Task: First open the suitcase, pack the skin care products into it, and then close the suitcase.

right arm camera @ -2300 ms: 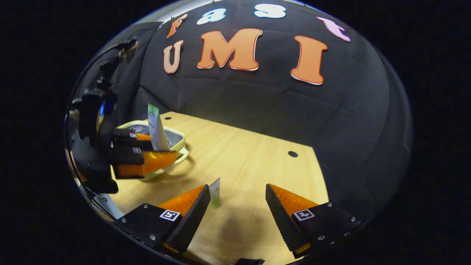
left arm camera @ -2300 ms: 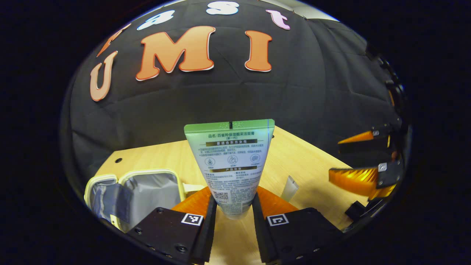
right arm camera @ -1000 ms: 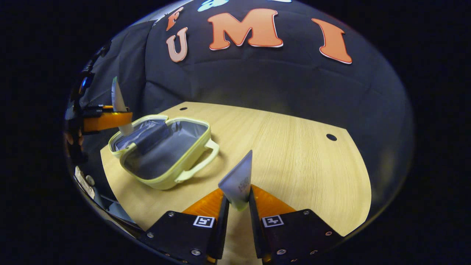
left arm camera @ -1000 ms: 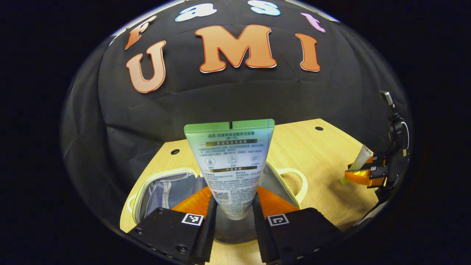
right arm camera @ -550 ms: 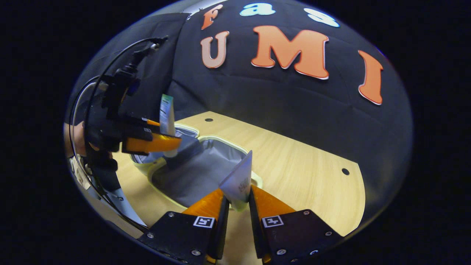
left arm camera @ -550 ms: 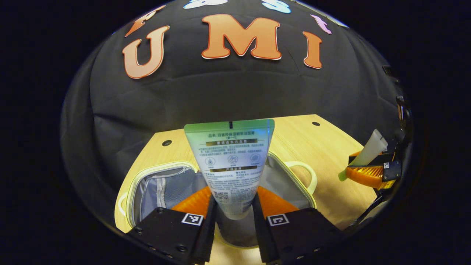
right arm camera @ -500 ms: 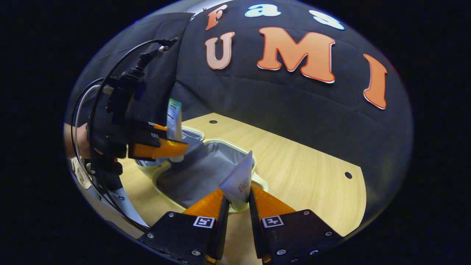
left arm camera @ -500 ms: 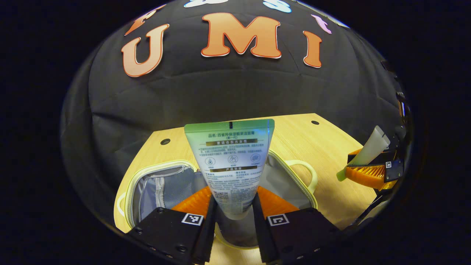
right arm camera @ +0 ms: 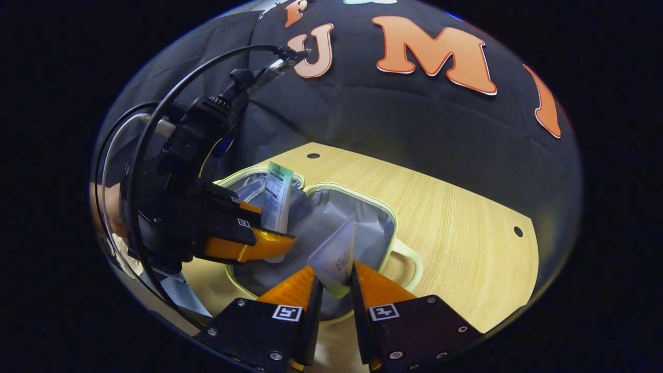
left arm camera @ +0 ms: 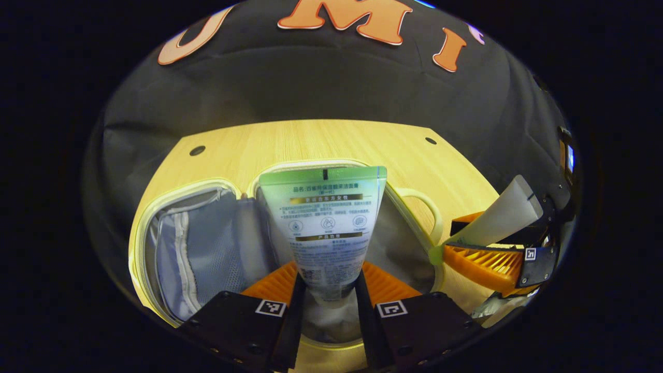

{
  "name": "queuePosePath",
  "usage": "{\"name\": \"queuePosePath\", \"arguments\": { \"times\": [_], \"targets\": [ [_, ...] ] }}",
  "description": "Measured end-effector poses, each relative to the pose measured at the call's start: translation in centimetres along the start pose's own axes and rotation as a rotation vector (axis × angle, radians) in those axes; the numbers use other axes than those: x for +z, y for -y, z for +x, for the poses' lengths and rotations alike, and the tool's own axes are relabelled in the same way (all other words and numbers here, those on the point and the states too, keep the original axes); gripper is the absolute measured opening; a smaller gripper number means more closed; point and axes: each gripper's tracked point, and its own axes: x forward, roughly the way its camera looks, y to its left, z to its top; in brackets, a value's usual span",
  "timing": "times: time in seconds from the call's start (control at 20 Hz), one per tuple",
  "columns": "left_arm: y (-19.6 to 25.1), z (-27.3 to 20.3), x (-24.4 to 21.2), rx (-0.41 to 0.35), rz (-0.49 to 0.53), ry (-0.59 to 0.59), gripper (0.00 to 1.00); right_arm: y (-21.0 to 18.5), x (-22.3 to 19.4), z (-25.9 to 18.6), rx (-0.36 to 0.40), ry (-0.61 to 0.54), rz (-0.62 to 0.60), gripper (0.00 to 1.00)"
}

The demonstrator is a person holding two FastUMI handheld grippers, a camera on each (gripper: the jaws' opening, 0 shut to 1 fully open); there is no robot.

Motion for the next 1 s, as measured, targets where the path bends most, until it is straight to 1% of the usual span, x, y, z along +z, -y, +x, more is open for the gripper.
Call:
{"name": "queuePosePath", "arguments": {
  "times": [0.15, 0.25, 0.3, 0.35, 0.4, 0.45, 0.5, 0.6, 0.75, 0.8, 0.85, 0.9, 0.95, 1.0],
  "targets": [
    [0.5, 1.8, -1.5, -0.016, -0.074, -0.110, 0.49, 0.0, -0.9, 1.9, -0.014, -0.050, 0.028, 0.33],
    [-0.2, 3.0, -2.5, 0.006, -0.144, -0.185, 0.49, 0.1, -1.6, 2.6, -0.024, -0.076, 0.034, 0.33],
    [-0.1, 3.9, -2.6, -0.012, -0.152, -0.198, 0.49, 0.1, -1.9, 2.7, -0.026, -0.088, 0.040, 0.33],
    [-0.2, 5.0, -3.1, -0.008, -0.149, -0.220, 0.49, 0.2, -2.2, 2.9, -0.034, -0.096, 0.049, 0.33],
    [-0.2, 5.7, -3.2, -0.001, -0.152, -0.231, 0.49, 0.2, -2.2, 3.0, -0.037, -0.105, 0.058, 0.33],
    [-0.5, 6.3, -3.1, 0.031, -0.167, -0.226, 0.52, 0.4, -2.4, 3.1, -0.051, -0.112, 0.064, 0.33],
    [-0.6, 6.2, -3.0, 0.043, -0.180, -0.215, 0.51, 0.5, -2.6, 3.2, -0.060, -0.127, 0.074, 0.33],
    [-0.4, 5.8, -2.4, 0.005, -0.189, -0.168, 0.57, 0.8, -2.9, 4.1, -0.065, -0.146, 0.086, 0.33],
    [-0.8, 3.5, -0.6, -0.002, -0.182, -0.086, 0.58, 1.3, -3.3, 4.8, -0.068, -0.164, 0.100, 0.33],
    [-1.3, 2.4, 0.1, 0.007, -0.164, -0.040, 0.65, 1.2, -3.4, 5.0, -0.067, -0.174, 0.107, 0.33],
    [-2.5, 1.1, 0.9, 0.036, -0.123, 0.008, 0.72, 1.2, -3.8, 5.3, -0.061, -0.193, 0.119, 0.33],
    [-4.8, -1.2, 1.7, 0.124, -0.073, 0.065, 0.83, 0.8, -4.2, 5.8, -0.052, -0.214, 0.137, 0.33],
    [-6.0, -2.1, 2.5, 0.159, -0.070, 0.093, 0.87, 0.8, -4.3, 6.0, -0.059, -0.217, 0.142, 0.33],
    [-7.2, -3.1, 2.9, 0.196, -0.072, 0.120, 0.89, 0.8, -4.5, 6.2, -0.065, -0.217, 0.149, 0.39]
  ]
}}
